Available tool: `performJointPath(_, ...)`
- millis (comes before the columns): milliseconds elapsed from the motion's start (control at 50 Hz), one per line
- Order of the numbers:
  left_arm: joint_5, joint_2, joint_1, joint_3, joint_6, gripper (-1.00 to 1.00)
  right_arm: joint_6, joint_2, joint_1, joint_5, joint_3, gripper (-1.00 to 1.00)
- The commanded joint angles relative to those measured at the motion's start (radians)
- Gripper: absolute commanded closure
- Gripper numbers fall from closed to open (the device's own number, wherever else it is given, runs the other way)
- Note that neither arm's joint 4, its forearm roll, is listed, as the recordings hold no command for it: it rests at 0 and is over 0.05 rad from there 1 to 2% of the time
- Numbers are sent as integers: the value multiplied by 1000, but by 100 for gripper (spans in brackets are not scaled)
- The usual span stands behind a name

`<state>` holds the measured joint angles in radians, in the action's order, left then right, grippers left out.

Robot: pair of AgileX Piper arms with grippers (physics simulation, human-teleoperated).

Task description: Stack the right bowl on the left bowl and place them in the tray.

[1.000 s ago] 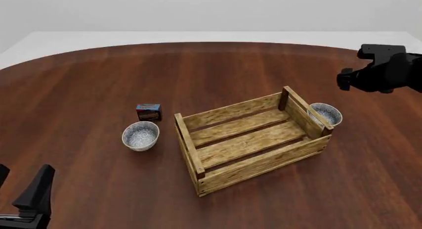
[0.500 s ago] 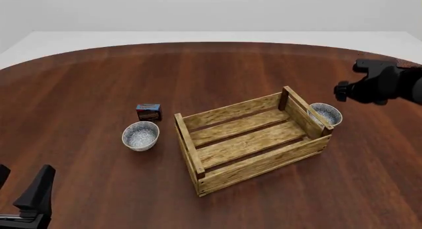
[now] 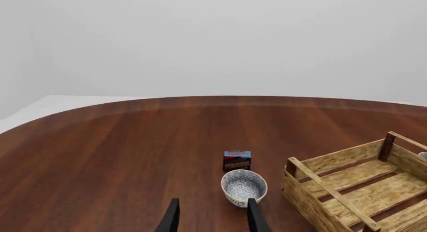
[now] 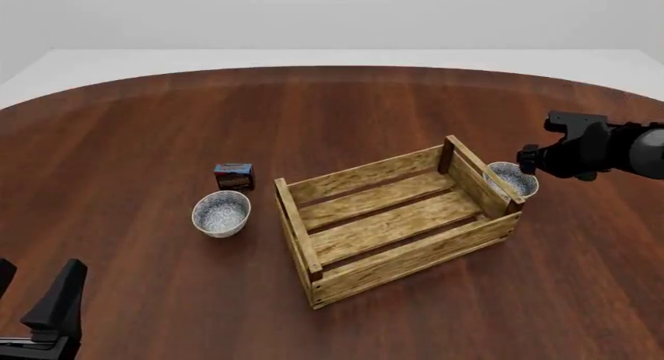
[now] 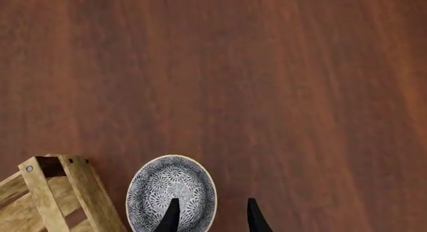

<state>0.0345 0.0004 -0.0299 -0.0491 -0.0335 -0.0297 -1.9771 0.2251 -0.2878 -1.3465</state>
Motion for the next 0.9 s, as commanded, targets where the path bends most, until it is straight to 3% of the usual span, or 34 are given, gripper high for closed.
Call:
performJointPath(20, -2, 0, -2, 1, 0, -100, 3, -22, 0, 20, 10, -100)
performJointPath(900, -1, 0, 1, -4, -4, -100, 26, -136, -6, 100, 35, -100)
